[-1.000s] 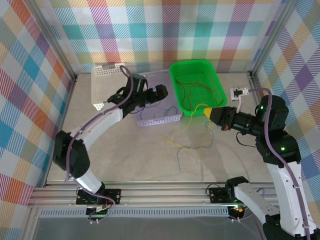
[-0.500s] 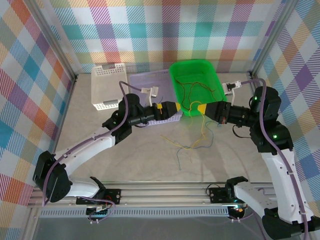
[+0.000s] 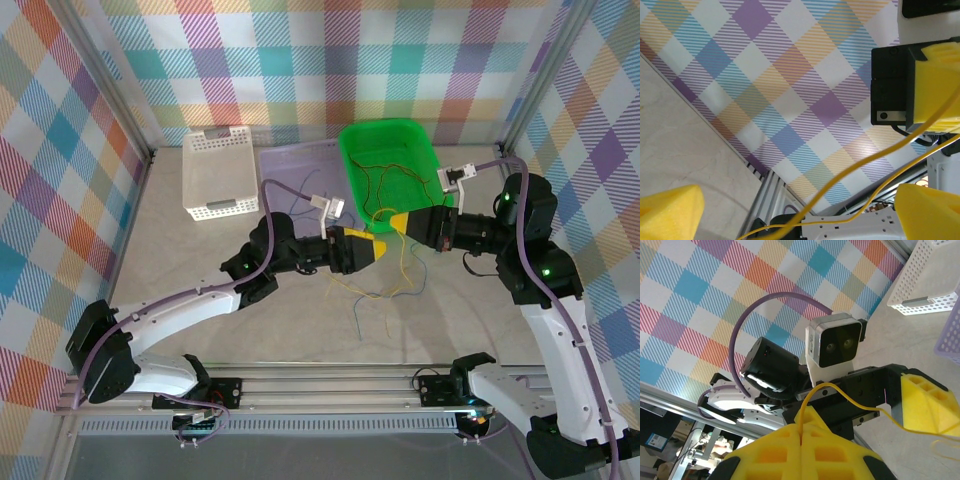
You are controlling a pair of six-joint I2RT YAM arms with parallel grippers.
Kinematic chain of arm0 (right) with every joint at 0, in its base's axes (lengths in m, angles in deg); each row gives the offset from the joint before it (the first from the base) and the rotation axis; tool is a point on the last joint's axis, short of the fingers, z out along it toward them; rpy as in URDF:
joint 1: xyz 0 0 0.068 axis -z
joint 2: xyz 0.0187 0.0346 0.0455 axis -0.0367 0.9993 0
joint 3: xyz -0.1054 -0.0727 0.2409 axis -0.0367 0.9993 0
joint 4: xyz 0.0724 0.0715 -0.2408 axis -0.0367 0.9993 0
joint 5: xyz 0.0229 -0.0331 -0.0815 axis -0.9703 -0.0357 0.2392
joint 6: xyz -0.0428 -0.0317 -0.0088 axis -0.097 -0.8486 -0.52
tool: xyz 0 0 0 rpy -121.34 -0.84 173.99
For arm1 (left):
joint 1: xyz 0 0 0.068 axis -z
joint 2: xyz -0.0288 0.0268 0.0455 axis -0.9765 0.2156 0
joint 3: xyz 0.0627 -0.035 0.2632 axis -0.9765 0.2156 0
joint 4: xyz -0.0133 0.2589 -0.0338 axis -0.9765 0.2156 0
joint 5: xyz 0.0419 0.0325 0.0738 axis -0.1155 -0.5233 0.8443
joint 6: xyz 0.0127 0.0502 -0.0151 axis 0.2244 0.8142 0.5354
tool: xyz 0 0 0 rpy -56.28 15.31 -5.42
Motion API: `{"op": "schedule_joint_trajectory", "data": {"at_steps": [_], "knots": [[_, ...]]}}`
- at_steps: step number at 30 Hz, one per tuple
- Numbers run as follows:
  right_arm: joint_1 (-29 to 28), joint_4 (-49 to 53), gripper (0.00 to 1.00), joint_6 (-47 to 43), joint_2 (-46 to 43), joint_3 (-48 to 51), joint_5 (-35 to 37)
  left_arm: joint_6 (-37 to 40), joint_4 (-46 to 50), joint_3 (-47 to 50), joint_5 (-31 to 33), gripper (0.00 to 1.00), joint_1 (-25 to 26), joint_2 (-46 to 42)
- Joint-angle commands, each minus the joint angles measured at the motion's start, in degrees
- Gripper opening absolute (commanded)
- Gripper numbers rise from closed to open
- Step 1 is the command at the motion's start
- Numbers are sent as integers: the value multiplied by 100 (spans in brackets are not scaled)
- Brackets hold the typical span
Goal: Untangle the cables
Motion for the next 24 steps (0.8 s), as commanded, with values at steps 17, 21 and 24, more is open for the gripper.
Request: {"op": "schedule_joint_trajectory", "data": {"at_steps": [17,21,24], "knots": [[-264,42,0,-301,-90,729,231,395,504,-275,304,0,57,-580],[-258,186,0,-400,-86,930,572,980,1999,-585,847,0,-5,-1035],[-257,166,10,-428,-137,1031,761,1246,3147,-934,1215,0,-250,-1214]]}}
